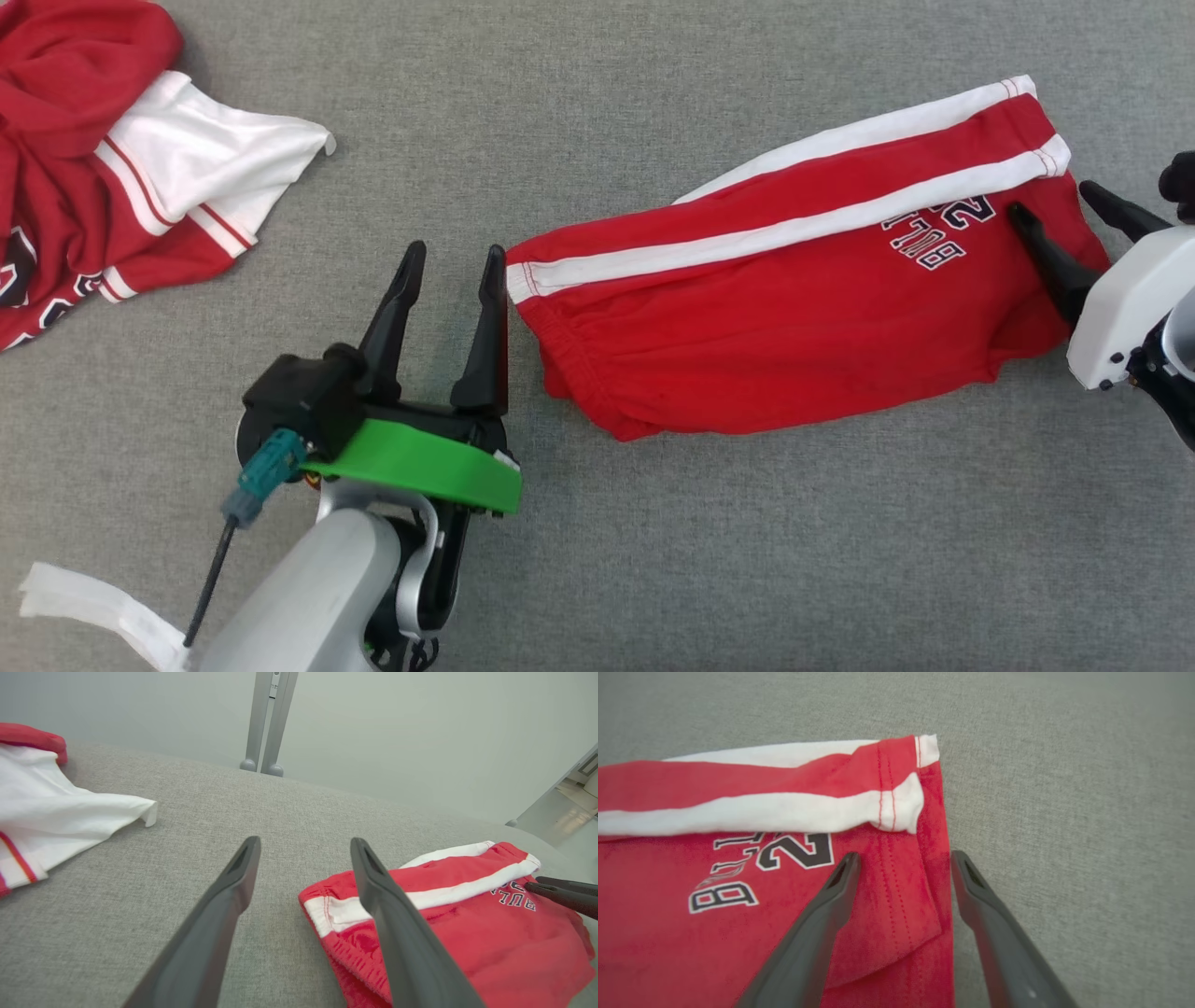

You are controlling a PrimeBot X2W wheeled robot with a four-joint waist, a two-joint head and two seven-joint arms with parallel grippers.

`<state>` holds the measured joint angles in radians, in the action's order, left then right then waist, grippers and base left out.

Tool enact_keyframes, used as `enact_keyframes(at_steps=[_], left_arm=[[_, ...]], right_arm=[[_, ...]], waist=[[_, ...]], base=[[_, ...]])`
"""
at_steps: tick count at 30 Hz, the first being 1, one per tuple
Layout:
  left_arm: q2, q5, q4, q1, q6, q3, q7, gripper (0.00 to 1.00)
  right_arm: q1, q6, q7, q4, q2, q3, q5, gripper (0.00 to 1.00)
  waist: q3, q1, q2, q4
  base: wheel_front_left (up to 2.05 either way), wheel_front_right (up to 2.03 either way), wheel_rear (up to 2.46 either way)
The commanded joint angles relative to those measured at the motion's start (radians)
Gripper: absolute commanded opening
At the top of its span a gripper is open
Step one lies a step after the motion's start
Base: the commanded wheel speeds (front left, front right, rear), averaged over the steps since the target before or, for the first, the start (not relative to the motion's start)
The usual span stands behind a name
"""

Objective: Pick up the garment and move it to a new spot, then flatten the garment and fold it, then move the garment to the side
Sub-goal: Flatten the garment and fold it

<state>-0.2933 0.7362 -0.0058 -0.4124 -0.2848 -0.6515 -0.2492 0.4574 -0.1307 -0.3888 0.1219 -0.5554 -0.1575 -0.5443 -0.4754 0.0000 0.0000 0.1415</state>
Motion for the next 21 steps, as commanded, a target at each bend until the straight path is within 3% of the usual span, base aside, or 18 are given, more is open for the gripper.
enact_keyframes(at_steps=[1,8,14,19,20,21], left_arm=[[0.001,-0.030,-0.006,0.028,-0.006,-0.003,-0.009,1.00],[0.060,-0.111,-0.022,0.078,0.022,0.036,-0.016,1.00],[0.131,-0.169,0.010,0.125,0.097,0.092,-0.016,1.00],[0.169,-0.213,0.040,0.153,0.152,0.134,-0.016,1.00],[0.174,-0.223,0.048,0.163,0.161,0.144,-0.016,1.00],[0.178,-0.227,0.054,0.169,0.166,0.151,-0.016,1.00]], right_arm=[[-0.012,0.000,-0.025,-0.006,-0.003,-0.005,0.024,1.00],[0.000,0.000,-0.099,0.000,-0.020,0.000,0.108,1.00],[0.021,0.001,-0.150,0.083,-0.015,0.027,0.166,1.00],[-0.037,0.001,-0.209,0.135,-0.010,0.020,0.148,1.00],[-0.052,0.000,-0.214,0.133,-0.001,0.010,0.121,0.42],[-0.061,-0.001,-0.219,0.128,0.009,0.004,0.099,0.00]], waist=[[-0.008,0.0000,0.0000,0.013],[-0.034,0.0000,0.0000,0.059],[-0.036,0.0000,0.0000,0.094],[-0.014,0.0000,0.0000,0.102],[-0.005,0.0000,0.0000,0.099],[0.001,0.0000,0.0000,0.096]], base=[[0.00,0.00,0.00],[0.00,0.00,0.00],[0.00,0.00,0.00],[0.00,0.00,0.00],[0.00,0.00,0.00],[0.00,0.00,0.00]])
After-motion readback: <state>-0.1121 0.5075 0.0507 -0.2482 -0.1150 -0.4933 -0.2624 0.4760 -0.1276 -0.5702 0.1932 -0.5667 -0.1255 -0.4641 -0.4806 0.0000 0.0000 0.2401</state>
